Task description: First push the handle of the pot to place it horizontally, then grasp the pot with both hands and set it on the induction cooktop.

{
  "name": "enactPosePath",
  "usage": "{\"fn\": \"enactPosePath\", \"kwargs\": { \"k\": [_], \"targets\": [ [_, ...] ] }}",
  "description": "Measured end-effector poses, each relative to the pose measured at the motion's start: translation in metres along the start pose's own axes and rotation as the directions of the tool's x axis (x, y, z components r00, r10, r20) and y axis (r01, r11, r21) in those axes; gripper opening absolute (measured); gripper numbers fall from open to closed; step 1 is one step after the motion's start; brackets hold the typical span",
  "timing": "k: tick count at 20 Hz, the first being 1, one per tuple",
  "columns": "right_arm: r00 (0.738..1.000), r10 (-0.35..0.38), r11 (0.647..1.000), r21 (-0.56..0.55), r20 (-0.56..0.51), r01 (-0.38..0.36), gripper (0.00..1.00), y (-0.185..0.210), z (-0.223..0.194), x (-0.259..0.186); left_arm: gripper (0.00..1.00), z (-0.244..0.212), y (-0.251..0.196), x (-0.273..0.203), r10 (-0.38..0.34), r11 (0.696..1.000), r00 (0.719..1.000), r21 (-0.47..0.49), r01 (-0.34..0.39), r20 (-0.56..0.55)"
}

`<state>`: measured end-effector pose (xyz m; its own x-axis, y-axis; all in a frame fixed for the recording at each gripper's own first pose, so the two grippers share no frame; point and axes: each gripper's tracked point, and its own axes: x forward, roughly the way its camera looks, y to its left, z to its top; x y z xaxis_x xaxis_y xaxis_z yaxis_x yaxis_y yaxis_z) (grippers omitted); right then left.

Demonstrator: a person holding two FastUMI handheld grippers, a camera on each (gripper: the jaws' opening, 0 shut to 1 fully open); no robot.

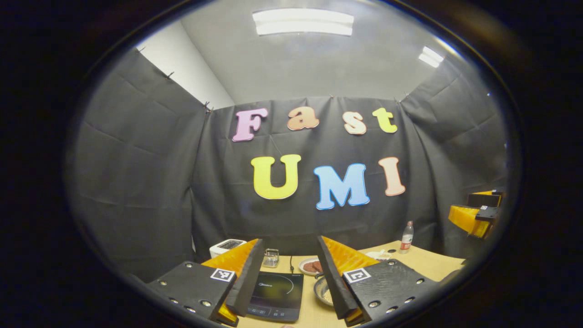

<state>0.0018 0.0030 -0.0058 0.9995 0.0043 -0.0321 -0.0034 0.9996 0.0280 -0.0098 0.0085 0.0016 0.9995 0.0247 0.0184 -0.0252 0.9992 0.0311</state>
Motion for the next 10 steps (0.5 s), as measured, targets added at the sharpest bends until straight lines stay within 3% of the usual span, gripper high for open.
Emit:
{"fn": "enactPosePath", "kwargs": {
  "k": [4,10],
  "targets": [
    [1.0,-0.009,1.0,0.005,-0.011,0.009,0.96,-0.0004,-0.0025,0.0,0.71,0.0,0.0033,-0.0032,0.003,1.0,1.0,0.003,-0.003,0.001],
    [0.999,-0.018,1.0,0.011,-0.027,0.018,0.7,0.0012,-0.0059,0.0005,0.71,-0.0001,0.0091,-0.003,0.003,1.0,1.0,0.005,-0.003,0.002]
  ]
}}
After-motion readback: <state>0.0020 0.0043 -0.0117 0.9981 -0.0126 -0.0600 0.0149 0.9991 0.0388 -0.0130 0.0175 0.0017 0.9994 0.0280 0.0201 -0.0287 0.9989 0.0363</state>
